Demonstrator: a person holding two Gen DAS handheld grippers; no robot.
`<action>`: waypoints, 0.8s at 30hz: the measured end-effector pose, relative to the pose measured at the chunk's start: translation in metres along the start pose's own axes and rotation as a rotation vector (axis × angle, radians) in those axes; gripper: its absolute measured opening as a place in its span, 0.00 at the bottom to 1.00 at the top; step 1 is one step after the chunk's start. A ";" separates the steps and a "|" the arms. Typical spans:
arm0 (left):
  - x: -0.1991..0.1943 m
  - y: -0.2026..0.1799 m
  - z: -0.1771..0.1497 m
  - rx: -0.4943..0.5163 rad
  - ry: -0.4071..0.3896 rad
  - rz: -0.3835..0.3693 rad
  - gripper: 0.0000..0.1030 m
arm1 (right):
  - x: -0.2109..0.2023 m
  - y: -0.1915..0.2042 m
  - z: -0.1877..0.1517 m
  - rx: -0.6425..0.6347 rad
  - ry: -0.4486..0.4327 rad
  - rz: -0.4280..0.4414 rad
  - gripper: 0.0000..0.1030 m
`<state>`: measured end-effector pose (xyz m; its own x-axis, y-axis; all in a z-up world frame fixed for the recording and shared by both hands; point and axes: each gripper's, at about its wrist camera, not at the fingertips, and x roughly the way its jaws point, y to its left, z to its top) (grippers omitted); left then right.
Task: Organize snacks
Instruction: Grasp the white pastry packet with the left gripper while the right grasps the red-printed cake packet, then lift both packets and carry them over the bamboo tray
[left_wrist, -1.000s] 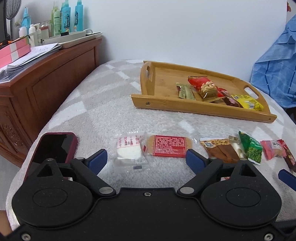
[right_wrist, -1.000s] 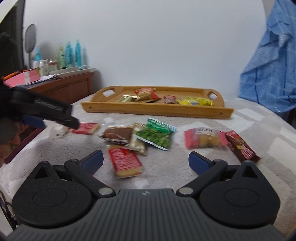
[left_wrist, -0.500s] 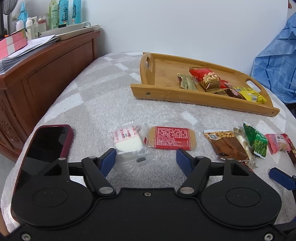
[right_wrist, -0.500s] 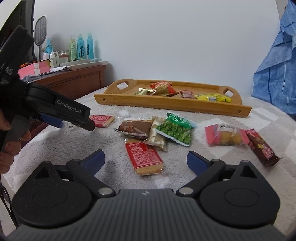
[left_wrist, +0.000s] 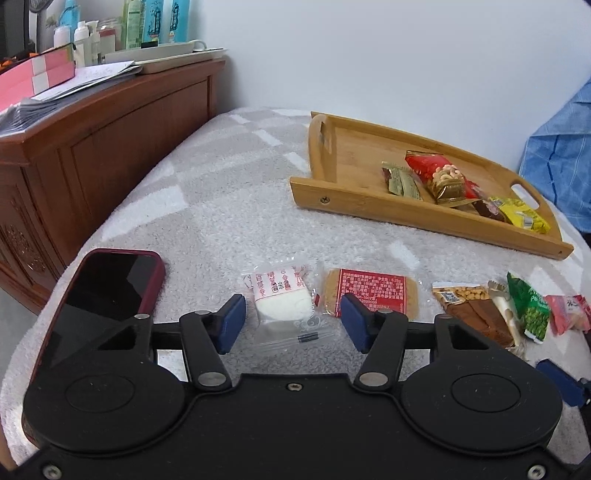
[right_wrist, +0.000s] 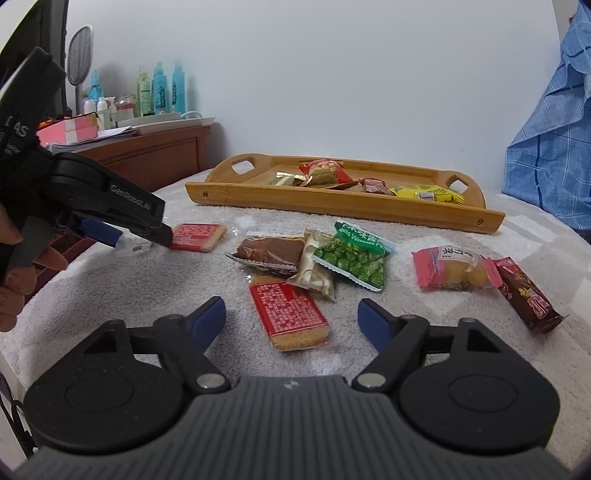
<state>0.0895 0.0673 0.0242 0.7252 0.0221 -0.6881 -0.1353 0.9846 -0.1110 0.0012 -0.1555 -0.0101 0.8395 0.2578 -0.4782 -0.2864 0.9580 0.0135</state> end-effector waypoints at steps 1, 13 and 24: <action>0.000 0.000 0.000 -0.002 0.001 -0.006 0.49 | 0.000 0.001 0.000 0.000 -0.003 0.006 0.80; -0.017 -0.009 -0.010 0.037 0.006 -0.033 0.33 | -0.001 -0.002 0.003 0.020 -0.002 0.023 0.51; -0.041 -0.018 -0.023 0.058 0.000 -0.060 0.33 | -0.014 -0.003 0.000 0.007 0.020 0.040 0.41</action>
<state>0.0469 0.0443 0.0378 0.7310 -0.0377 -0.6813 -0.0522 0.9925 -0.1110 -0.0099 -0.1621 -0.0031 0.8182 0.2931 -0.4947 -0.3158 0.9480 0.0393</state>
